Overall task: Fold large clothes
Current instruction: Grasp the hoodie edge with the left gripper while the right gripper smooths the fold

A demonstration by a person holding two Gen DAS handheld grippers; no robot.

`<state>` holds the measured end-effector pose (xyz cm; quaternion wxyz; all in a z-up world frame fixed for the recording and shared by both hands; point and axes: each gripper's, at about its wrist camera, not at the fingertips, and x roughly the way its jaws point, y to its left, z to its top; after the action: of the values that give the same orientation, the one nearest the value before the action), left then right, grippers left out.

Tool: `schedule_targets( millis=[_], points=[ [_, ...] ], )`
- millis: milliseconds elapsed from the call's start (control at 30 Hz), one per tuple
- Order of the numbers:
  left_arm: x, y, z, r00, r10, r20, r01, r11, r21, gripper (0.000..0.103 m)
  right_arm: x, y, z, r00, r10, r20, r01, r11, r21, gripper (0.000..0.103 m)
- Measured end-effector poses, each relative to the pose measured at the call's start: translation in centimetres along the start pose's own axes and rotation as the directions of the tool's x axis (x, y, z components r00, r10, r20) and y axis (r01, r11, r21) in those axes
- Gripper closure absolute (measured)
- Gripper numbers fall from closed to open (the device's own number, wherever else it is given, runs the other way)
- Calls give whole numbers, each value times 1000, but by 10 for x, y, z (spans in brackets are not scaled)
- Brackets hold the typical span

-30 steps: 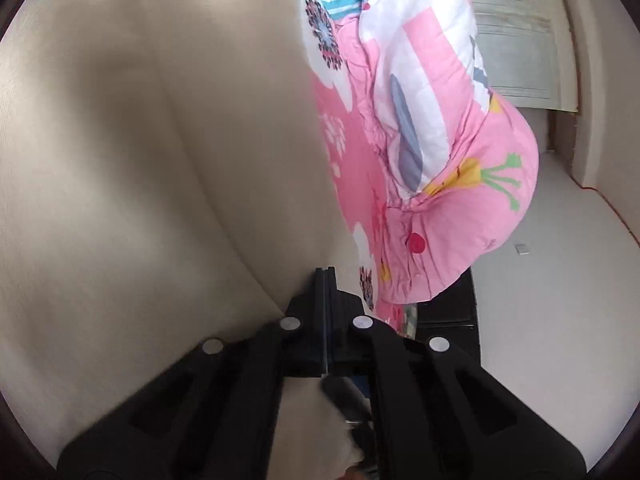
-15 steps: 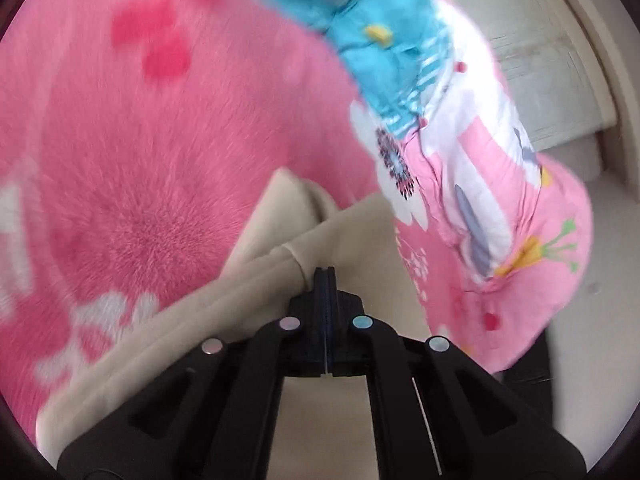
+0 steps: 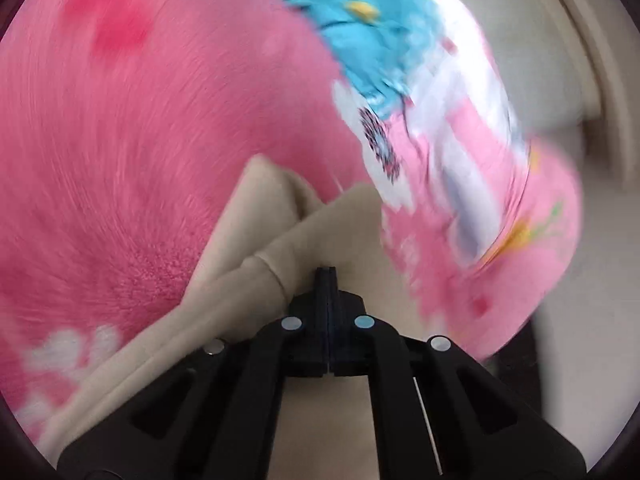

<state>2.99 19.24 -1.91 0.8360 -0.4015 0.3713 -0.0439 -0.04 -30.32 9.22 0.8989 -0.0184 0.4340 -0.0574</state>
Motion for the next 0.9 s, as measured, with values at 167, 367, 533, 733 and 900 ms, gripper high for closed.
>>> schedule_targets(
  millis=[167, 367, 533, 733, 900],
  points=[
    [-49, -94, -76, 959, 255, 125, -250, 546, 799, 48, -54, 14, -44, 993, 96, 75, -77, 971, -226, 58],
    [-101, -90, -92, 962, 272, 8, -149, 505, 850, 32, -83, -22, -72, 997, 74, 37, -66, 983, -173, 34],
    [-84, -37, -10, 983, 101, -154, 3, 828, 561, 25, -27, -117, -56, 966, 243, -85, -221, 951, 215, 27],
    [-7, 36, 68, 938, -12, -347, 112, 956, 271, 25, 22, -144, -39, 794, 608, -21, -580, 767, 276, 5],
    [25, 38, 85, 859, -198, -473, 326, 923, 206, 29, 50, -132, -16, 738, 673, -49, -629, 713, 310, 31]
  ],
)
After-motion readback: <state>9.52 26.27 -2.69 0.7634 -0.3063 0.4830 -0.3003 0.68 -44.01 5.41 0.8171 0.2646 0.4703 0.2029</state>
